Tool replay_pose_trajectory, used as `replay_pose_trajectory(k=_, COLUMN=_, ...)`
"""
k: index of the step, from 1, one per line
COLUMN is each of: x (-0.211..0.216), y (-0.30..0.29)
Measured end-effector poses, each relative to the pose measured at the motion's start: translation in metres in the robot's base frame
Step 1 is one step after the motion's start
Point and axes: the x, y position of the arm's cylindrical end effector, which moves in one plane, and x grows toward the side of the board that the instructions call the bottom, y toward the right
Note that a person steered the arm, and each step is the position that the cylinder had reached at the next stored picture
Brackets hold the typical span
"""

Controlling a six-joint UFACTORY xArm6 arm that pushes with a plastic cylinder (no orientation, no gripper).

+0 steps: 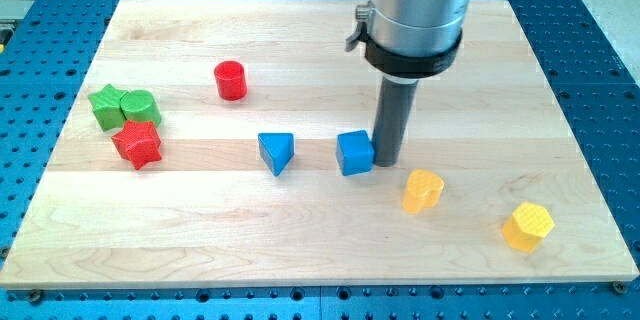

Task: Slide the heart close to the hexagon

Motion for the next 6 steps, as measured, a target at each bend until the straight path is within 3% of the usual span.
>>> replay_pose_trajectory(k=1, x=0.015, y=-0.005)
replay_pose_trajectory(k=3, x=0.033, y=0.052)
replay_pose_trajectory(k=4, x=0.042, y=0.006)
replay_pose_trajectory(k=6, x=0.063, y=0.063)
